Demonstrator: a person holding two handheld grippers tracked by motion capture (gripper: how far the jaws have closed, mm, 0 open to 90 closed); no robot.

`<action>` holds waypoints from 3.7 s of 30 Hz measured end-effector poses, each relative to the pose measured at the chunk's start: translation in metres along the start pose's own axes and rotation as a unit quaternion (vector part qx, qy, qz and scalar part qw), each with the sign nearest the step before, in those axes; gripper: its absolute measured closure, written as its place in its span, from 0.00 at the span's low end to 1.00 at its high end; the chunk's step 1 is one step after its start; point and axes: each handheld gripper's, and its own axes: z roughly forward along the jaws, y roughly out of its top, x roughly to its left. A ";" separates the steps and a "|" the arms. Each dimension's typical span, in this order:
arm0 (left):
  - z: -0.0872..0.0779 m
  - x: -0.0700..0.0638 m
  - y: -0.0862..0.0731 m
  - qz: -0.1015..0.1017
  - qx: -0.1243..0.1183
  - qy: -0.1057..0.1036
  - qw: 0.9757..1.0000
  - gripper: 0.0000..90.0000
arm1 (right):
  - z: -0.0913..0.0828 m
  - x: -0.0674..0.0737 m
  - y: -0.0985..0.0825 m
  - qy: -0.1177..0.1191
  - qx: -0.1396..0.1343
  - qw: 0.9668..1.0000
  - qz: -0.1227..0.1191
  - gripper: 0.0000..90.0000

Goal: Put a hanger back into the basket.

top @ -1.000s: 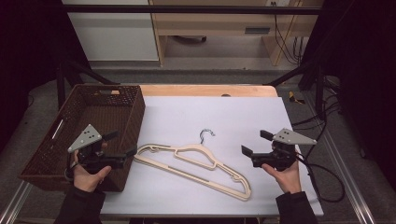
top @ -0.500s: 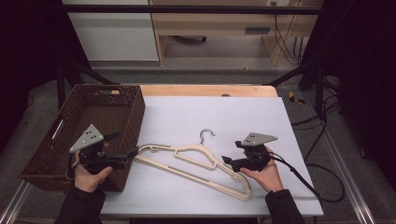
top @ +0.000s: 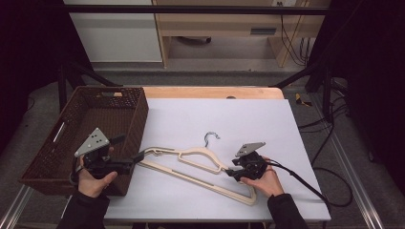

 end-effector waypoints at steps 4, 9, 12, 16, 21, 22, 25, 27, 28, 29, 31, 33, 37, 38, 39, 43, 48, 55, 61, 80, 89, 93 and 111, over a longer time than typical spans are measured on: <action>0.001 -0.001 0.000 0.003 0.002 -0.002 1.000 0.06 | 0.005 -0.001 -0.003 0.005 0.017 1.000 -0.001 0.65; 0.003 -0.003 0.000 0.006 0.007 -0.005 1.000 0.06 | 0.008 -0.003 -0.006 0.013 0.033 0.999 -0.001 0.75; 0.004 -0.004 0.000 0.006 0.009 -0.007 1.000 0.06 | 0.012 -0.003 -0.007 0.014 0.041 0.999 -0.005 0.79; 0.005 -0.006 0.001 0.008 0.009 -0.007 1.000 0.06 | 0.010 -0.003 -0.007 0.013 0.040 0.999 -0.011 0.84; 0.006 -0.007 0.000 0.009 0.011 -0.008 1.000 0.06 | 0.008 -0.003 -0.006 0.007 0.033 0.999 -0.006 0.87; 0.007 -0.008 0.000 0.010 0.012 -0.008 1.000 0.06 | 0.006 -0.003 -0.006 0.008 0.033 0.999 -0.010 0.87; 0.008 -0.009 0.000 0.011 0.015 -0.009 1.000 0.06 | 0.002 -0.003 -0.004 0.012 0.028 1.000 -0.006 0.88; 0.009 -0.010 0.001 0.013 0.016 -0.010 1.000 0.06 | 0.000 -0.002 -0.004 0.012 0.025 1.000 -0.003 0.88; 0.010 -0.011 0.001 0.013 0.017 -0.010 1.000 0.06 | -0.001 -0.002 -0.004 0.015 0.020 1.000 -0.007 0.88; 0.010 -0.012 0.001 0.013 0.018 -0.011 1.000 0.06 | -0.002 -0.001 -0.003 0.012 0.021 1.000 -0.001 0.88; 0.012 -0.014 0.001 0.012 0.020 -0.013 1.000 0.06 | -0.004 0.000 -0.003 0.008 0.017 1.000 -0.006 0.88; 0.014 -0.017 0.002 0.011 0.021 -0.015 1.000 0.06 | -0.005 0.001 -0.002 0.004 0.015 1.000 -0.010 0.88; 0.022 -0.026 0.004 0.007 0.030 -0.019 0.999 0.06 | -0.010 0.004 0.000 -0.002 0.007 1.000 -0.020 0.89; 0.025 -0.029 0.005 0.005 0.032 -0.021 0.999 0.06 | -0.011 0.004 0.000 -0.005 0.004 1.000 -0.027 0.89; 0.028 -0.032 0.006 0.003 0.036 -0.024 0.999 0.06 | -0.012 0.004 0.001 -0.008 0.004 1.000 -0.030 0.89; 0.043 -0.042 0.012 0.000 0.050 -0.034 0.998 0.07 | -0.015 0.006 0.002 -0.010 0.001 0.999 -0.034 0.89; 0.066 -0.049 0.020 -0.001 0.068 -0.045 0.997 0.07 | -0.017 0.007 0.002 -0.014 -0.002 0.999 -0.032 0.89; 0.107 -0.053 0.034 -0.011 0.086 -0.055 0.995 0.10 | -0.019 0.007 0.002 -0.016 -0.007 0.999 -0.036 0.89; 0.133 -0.054 0.038 -0.020 0.094 -0.059 0.994 0.12 | -0.020 0.007 0.002 -0.017 -0.006 0.999 -0.037 0.89; 0.197 -0.064 0.028 -0.026 0.117 -0.064 0.991 0.23 | -0.020 0.008 0.001 -0.020 -0.014 0.999 -0.045 0.89; 0.222 -0.069 0.018 -0.038 0.147 -0.045 0.987 0.34 | -0.020 0.008 0.001 -0.021 -0.014 0.999 -0.045 0.89; 0.231 -0.071 0.013 -0.036 0.160 -0.043 0.985 0.42 | -0.019 0.008 0.001 -0.020 -0.014 0.999 -0.046 0.89; 0.265 -0.063 -0.008 -0.075 0.219 -0.030 0.972 0.80 | -0.019 0.009 0.001 -0.021 -0.013 0.998 -0.054 0.89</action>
